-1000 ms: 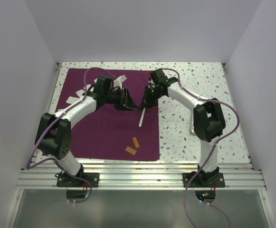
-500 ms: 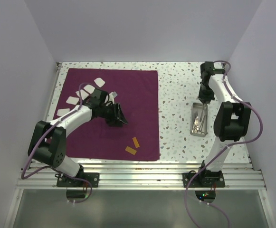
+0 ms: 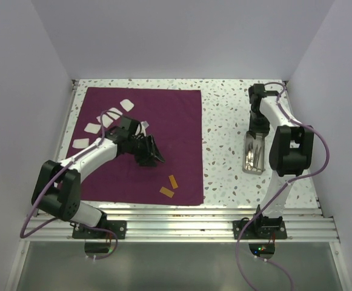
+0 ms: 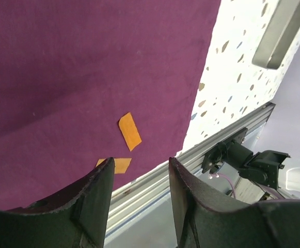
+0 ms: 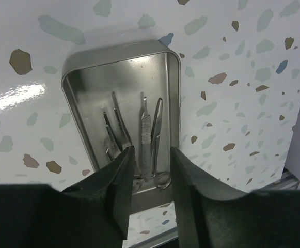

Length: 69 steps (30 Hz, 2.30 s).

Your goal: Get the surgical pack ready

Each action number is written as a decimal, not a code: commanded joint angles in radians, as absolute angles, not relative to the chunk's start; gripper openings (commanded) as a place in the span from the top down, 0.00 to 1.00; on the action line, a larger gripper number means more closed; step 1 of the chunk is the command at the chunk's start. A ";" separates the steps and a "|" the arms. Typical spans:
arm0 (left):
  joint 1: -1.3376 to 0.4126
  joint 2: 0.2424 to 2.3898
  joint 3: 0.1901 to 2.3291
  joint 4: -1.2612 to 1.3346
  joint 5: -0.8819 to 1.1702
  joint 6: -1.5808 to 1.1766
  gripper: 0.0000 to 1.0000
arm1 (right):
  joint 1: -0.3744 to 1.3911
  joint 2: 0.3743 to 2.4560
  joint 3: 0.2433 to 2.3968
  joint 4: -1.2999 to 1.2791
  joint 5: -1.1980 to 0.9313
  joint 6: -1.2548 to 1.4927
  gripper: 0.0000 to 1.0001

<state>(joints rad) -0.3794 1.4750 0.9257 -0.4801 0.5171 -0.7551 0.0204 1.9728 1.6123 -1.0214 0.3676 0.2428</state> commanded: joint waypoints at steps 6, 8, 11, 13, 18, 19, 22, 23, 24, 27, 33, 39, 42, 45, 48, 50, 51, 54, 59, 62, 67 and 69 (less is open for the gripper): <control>-0.485 1.436 0.888 -0.569 0.397 -0.971 0.56 | 0.081 1.879 1.670 -1.061 0.302 0.271 0.50; -0.511 1.448 0.890 -0.612 0.359 -1.020 0.57 | 0.159 1.826 1.675 -1.066 0.229 0.288 0.50; -0.558 1.474 0.911 -0.624 0.327 -1.051 0.62 | 0.259 1.784 1.654 -1.049 0.143 0.320 0.50; -0.577 1.492 0.931 -0.603 0.311 -1.036 0.64 | 0.294 1.749 1.608 -1.034 0.098 0.334 0.49; -0.600 1.568 0.960 -0.508 0.324 -0.940 0.64 | 0.333 1.706 1.525 -1.002 0.072 0.338 0.49; -0.598 1.574 0.954 -0.499 0.324 -0.939 0.64 | 0.331 1.695 1.523 -1.005 0.072 0.334 0.49; -0.601 1.600 0.934 -0.454 0.336 -0.933 0.67 | 0.333 1.645 1.497 -0.994 0.074 0.321 0.49; -0.600 1.615 0.937 -0.443 0.336 -0.925 0.67 | 0.331 1.634 1.488 -0.980 0.074 0.318 0.49; -0.601 1.624 0.942 -0.443 0.334 -0.922 0.68 | 0.331 1.628 1.471 -0.977 0.074 0.318 0.49; -0.601 1.654 0.954 -0.428 0.348 -0.914 0.70 | 0.333 1.615 1.453 -0.974 0.066 0.313 0.49; -0.607 1.689 0.959 -0.434 0.337 -0.919 0.73 | 0.331 1.608 1.427 -0.966 0.069 0.307 0.49; -0.609 1.724 0.977 -0.430 0.341 -0.910 0.73 | 0.333 1.615 1.420 -0.956 0.068 0.295 0.49; -0.611 1.738 0.983 -0.422 0.342 -0.914 0.73 | 0.331 1.615 1.417 -0.954 0.067 0.291 0.49; -0.614 1.755 0.985 -0.419 0.345 -0.914 0.73 | 0.333 1.614 1.417 -0.953 0.069 0.288 0.49; -0.614 1.764 0.988 -0.414 0.347 -0.916 0.73 | 0.331 1.615 1.416 -0.953 0.072 0.284 0.49; -0.615 1.775 1.002 -0.417 0.345 -0.910 0.75 | 0.333 1.617 1.413 -0.951 0.071 0.284 0.49; -0.614 1.778 1.008 -0.420 0.342 -0.908 0.76 | 0.331 1.615 1.411 -0.951 0.068 0.282 0.49; -0.617 1.792 1.028 -0.434 0.333 -0.896 0.79 | 0.333 1.615 1.407 -0.946 0.060 0.282 0.49; -0.615 1.810 1.052 -0.468 0.315 -0.885 0.86 | 0.333 1.620 1.405 -0.945 0.054 0.285 0.49; -0.617 1.828 1.068 -0.485 0.304 -0.876 0.87 | 0.333 1.620 1.404 -0.945 0.052 0.284 0.49; -0.624 1.842 1.072 -0.480 0.314 -0.853 1.00 | 0.334 1.626 1.391 -0.942 0.016 0.285 0.49; -0.626 1.841 1.094 -0.503 0.314 -0.816 1.00 | 0.344 1.629 1.385 -0.936 0.002 0.281 0.49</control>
